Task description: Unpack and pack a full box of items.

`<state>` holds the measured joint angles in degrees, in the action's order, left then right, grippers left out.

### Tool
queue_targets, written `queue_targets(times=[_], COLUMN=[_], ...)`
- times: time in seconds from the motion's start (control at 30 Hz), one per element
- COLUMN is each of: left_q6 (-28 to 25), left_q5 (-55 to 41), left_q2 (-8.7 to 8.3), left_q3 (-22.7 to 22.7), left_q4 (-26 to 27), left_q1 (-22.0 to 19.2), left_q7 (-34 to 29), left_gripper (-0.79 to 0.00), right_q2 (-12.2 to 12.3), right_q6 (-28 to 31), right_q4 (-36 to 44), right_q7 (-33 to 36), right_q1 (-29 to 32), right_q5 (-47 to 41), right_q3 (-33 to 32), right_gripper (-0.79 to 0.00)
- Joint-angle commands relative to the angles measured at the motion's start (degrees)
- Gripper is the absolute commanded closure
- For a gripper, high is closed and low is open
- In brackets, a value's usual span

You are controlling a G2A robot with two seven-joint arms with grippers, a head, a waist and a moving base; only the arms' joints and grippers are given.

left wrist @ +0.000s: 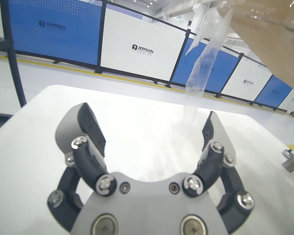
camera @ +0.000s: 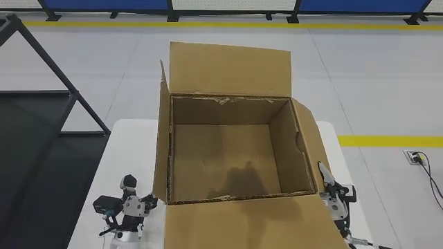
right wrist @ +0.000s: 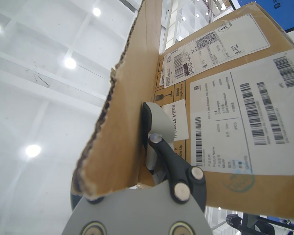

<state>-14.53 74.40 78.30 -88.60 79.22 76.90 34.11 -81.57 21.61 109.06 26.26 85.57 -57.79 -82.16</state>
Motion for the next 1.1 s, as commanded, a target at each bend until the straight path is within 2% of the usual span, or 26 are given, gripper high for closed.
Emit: queue_targets(times=[0.0,0.3,0.57,0.7,0.97,1.0,1.07], left_q6=[2.3,4.2,1.0,0.6,1.2,1.3,1.4], left_q5=[4.6,11.4,13.9,15.3,16.5,16.8,16.9], left_q2=[-0.15,-0.80,-1.61,-1.84,-1.95,-1.99,-2.02], left_q3=[0.3,0.5,-0.2,0.4,2.2,2.4,2.8], left_q4=[-1.1,-3.8,-5.0,-5.1,-5.7,-5.8,-6.1], left_q1=[-1.2,-5.7,-8.5,-9.2,-10.5,-10.7,-10.9], left_q7=[1.5,3.5,3.9,4.1,4.0,4.0,4.0], left_gripper=[-0.785,-0.785,-0.785,-0.751,-0.446,-0.385,-0.332], right_q2=[0.0,0.1,0.2,0.2,0.3,0.3,0.3], right_q6=[-0.3,-1.6,-3.2,-3.6,-3.8,-3.8,-3.8], right_q4=[0.3,1.1,1.7,1.9,2.2,2.3,2.2], right_q7=[0.1,0.8,2.1,2.6,3.0,3.0,3.1], right_q1=[0.1,0.5,1.0,1.3,1.7,1.8,1.9], right_q5=[0.1,0.3,-0.8,-1.1,-1.2,-1.2,-1.2], right_q3=[0.1,0.1,-0.5,-0.7,-0.8,-0.9,-1.0], right_gripper=[0.000,0.000,0.000,0.000,0.000,0.000,0.000])
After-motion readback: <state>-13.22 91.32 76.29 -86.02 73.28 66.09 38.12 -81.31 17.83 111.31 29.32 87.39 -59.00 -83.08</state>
